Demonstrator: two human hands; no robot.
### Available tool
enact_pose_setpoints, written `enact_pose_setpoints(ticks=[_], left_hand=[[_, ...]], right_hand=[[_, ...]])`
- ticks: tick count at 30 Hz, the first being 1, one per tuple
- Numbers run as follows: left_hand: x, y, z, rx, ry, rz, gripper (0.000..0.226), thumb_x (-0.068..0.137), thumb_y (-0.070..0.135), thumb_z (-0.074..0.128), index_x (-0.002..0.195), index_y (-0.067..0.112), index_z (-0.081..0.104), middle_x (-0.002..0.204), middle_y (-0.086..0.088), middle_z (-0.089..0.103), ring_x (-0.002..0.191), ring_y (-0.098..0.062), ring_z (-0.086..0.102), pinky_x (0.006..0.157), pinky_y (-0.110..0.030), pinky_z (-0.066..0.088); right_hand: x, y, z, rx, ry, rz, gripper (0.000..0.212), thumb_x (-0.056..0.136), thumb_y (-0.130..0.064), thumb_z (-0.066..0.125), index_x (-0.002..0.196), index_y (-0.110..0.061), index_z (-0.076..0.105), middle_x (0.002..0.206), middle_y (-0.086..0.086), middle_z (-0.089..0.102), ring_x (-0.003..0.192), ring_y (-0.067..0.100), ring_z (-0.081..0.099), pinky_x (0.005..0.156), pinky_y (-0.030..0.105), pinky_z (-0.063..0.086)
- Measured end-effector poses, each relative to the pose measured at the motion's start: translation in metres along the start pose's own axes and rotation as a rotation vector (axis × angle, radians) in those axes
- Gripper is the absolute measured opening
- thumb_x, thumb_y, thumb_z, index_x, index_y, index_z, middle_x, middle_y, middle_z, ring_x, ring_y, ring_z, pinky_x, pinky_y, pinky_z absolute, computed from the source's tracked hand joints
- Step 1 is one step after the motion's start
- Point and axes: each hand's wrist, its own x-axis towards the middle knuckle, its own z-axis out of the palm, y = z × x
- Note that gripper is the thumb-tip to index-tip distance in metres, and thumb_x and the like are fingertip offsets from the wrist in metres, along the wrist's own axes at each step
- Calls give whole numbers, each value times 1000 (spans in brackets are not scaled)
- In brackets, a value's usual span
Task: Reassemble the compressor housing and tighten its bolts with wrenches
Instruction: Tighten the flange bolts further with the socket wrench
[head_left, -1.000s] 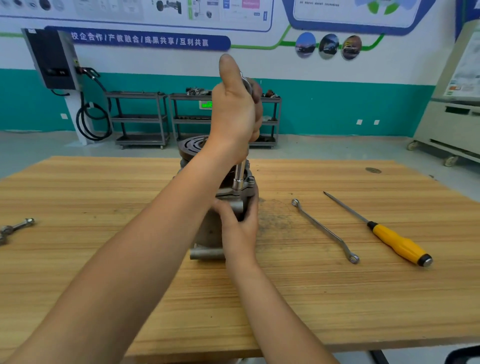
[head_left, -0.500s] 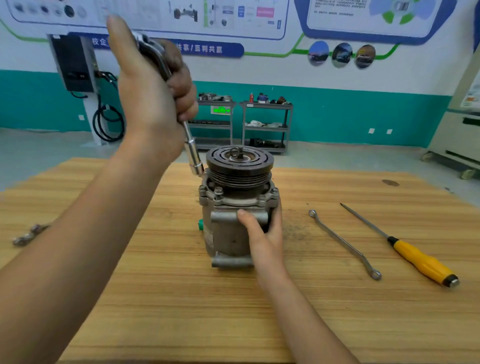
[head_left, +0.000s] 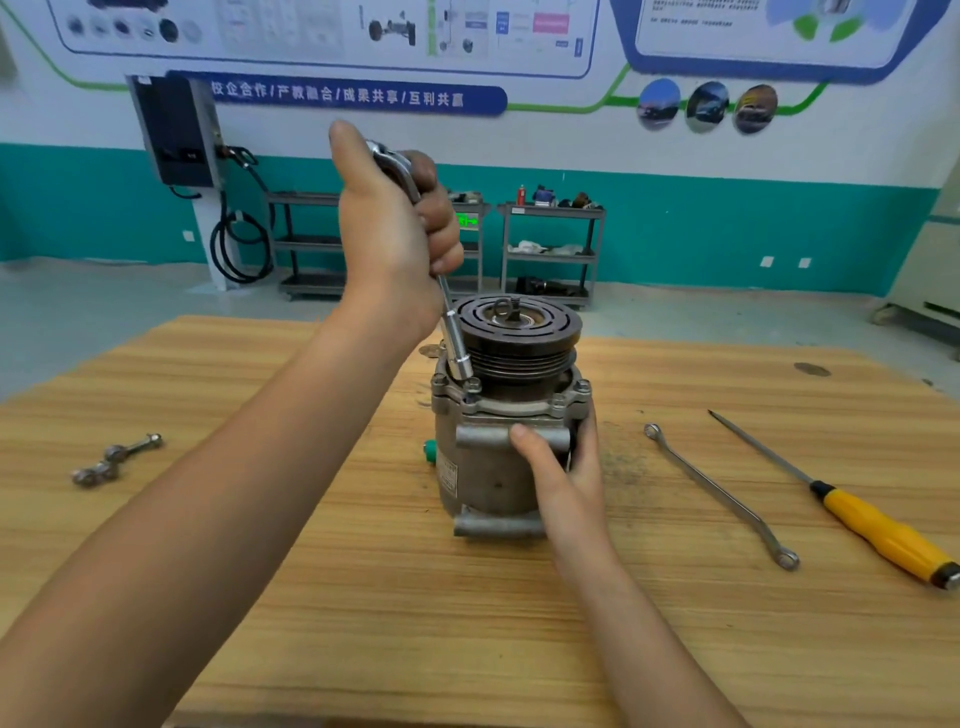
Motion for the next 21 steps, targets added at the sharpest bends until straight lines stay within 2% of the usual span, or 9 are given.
enact_pose_setpoints(ticks=[5,7,10,11,13,15,17,19,21], left_hand=[[9,-11,2,8,-52,-142,58,97,54,11,62,17,37,39,8,22,32,-6,15,31,-16,14],[17,-11,0,-37,-126,-238,57,98,53,12,60,17,36,38,9,21,31,-5,14,29,-17,12],[25,-11,-6,-82,-271,-349,67,99,50,15,47,18,42,36,9,22,28,-4,16,28,-15,13],[26,-11,-8,-80,-320,-371,69,99,49,15,43,18,43,36,9,22,28,-4,16,28,-14,13],[28,-9,-8,-52,-428,-413,70,99,47,16,41,19,44,34,10,23,27,-3,18,28,-15,14],[26,-7,-6,16,-587,-463,69,98,47,15,41,20,45,32,11,26,26,-2,20,29,-15,17],[23,-5,-2,100,-763,-492,69,96,46,13,41,19,46,31,11,28,26,-2,22,31,-13,20],[21,0,0,159,-839,-513,69,94,45,13,41,17,47,31,9,30,26,-4,25,34,-13,26],[25,8,-3,255,-789,-502,70,94,43,14,44,15,53,35,5,37,31,-8,34,40,-15,34]], right_hand=[[-1,-6,-3,-17,-26,40,78,71,-37,74,139,-42,35,116,-31,51,99,-14,48,73,9,40],[-3,-13,-6,-14,-46,55,89,60,-47,76,139,-40,36,125,-24,52,108,-4,50,77,14,41],[-6,-29,-8,-30,38,-6,108,47,-61,66,144,-39,25,139,-24,31,120,-6,34,81,6,31],[-7,-36,-7,-48,90,-70,102,51,-61,64,143,-40,25,141,-23,28,122,-9,28,84,4,28],[-5,-55,-3,-96,157,-263,71,65,-54,64,130,-40,40,143,-17,35,120,-14,33,88,0,30],[0,-79,6,-196,148,-457,31,79,-39,69,107,-35,55,129,-7,54,117,-6,46,103,14,34],[7,-100,15,-368,77,-566,9,81,-31,60,89,-32,62,107,-9,63,114,9,53,109,47,30],[13,-118,21,-573,-50,-572,13,84,-27,54,79,-32,64,96,-17,61,115,12,51,108,62,17],[17,-127,22,-755,-143,-525,20,89,-24,55,72,-30,65,93,-22,59,116,8,47,110,60,2]])
